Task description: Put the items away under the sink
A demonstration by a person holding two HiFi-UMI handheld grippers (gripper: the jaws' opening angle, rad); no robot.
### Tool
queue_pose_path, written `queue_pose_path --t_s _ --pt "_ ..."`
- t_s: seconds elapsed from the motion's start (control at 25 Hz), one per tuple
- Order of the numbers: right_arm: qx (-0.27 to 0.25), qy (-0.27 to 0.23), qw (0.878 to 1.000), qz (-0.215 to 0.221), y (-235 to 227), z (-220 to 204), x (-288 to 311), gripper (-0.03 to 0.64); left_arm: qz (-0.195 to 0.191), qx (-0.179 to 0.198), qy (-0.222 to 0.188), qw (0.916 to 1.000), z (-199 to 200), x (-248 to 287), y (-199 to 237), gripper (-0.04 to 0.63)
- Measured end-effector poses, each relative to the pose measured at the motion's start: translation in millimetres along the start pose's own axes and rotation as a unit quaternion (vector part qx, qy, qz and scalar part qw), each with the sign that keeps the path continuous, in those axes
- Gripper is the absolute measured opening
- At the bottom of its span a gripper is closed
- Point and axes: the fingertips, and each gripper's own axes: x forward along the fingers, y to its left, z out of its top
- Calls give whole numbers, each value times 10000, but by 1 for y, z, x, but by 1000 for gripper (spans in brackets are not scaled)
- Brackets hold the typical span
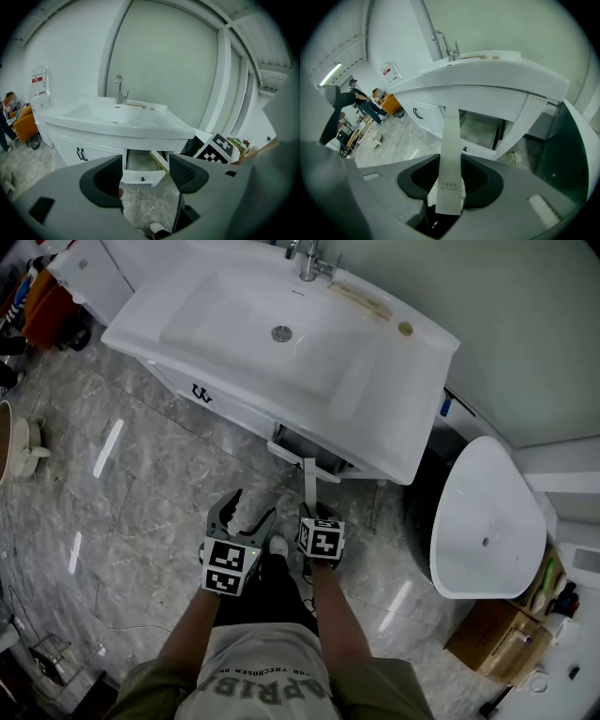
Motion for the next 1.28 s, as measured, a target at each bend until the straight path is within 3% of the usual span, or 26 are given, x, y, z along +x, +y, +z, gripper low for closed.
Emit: queue_pose_path --t_s 0.4,0.76,0.96,1.28 --pt "703 -40 9967 -398 3 -6 35 143 -528 403 19 9978 18 22 32 302" --pt "1519 -154 9840 -913 -2 -13 70 143 -1211 864 159 9887 20 48 72 302" --pt "1493 -177 9837 -991 -11 0 85 143 -1409 946 150 9854 14 70 78 302" --pt "1580 -108 9821 -1021 -31 13 127 143 -1417 877 112 9859 -18 107 78 302"
